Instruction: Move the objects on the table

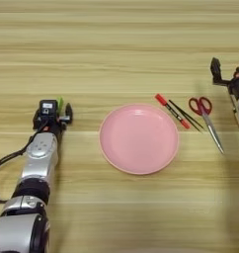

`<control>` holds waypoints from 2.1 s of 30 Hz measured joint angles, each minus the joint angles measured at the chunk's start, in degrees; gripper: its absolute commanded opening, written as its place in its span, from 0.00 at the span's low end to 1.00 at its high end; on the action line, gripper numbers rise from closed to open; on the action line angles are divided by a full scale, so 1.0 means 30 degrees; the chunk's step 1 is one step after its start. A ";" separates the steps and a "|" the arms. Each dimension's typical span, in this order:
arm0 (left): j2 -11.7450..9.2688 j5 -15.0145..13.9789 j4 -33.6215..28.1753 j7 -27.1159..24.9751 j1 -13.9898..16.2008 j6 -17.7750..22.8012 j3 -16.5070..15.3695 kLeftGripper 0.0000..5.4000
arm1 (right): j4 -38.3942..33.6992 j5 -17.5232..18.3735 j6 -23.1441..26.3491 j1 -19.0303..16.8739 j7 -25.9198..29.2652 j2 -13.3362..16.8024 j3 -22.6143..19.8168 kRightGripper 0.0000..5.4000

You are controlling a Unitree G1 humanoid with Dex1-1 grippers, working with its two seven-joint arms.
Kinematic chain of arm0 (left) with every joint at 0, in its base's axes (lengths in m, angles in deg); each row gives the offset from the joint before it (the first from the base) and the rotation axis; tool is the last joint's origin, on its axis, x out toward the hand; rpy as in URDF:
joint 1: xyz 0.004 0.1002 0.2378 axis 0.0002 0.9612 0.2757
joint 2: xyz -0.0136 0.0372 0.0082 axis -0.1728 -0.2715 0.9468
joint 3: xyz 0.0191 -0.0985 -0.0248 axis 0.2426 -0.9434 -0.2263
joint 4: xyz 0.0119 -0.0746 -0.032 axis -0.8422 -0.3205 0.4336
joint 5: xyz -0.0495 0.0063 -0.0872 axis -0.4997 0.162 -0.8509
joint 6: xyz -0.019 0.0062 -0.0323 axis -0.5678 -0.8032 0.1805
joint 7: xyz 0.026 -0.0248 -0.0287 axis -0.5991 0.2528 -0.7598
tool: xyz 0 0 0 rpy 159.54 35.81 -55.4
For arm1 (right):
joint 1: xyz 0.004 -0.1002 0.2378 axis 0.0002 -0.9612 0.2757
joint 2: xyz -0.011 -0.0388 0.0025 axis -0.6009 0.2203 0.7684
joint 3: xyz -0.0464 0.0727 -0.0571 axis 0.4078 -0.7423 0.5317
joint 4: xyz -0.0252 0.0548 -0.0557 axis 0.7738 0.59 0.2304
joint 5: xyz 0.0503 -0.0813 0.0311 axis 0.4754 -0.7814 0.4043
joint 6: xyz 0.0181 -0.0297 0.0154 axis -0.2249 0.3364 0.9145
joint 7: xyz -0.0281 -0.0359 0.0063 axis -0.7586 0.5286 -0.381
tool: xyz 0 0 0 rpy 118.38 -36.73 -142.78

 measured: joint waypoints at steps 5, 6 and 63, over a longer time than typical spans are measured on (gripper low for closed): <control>0.0000 0.0000 -0.0009 -0.0007 0.0003 0.0000 0.0007 0.53 | 0.0001 0.0000 0.0000 0.0000 0.0000 0.0000 -0.0001 1.00; 0.0002 0.0000 -0.0013 -0.0012 0.0003 0.0000 0.0010 0.52 | 0.0000 0.0000 0.0000 0.0000 0.0000 0.0000 -0.0001 1.00; 0.1049 -0.0071 -0.6981 -0.1059 0.2197 0.1977 0.0859 0.13 | 0.1108 -0.0158 -0.0281 0.0147 0.0016 -0.0012 0.0339 1.00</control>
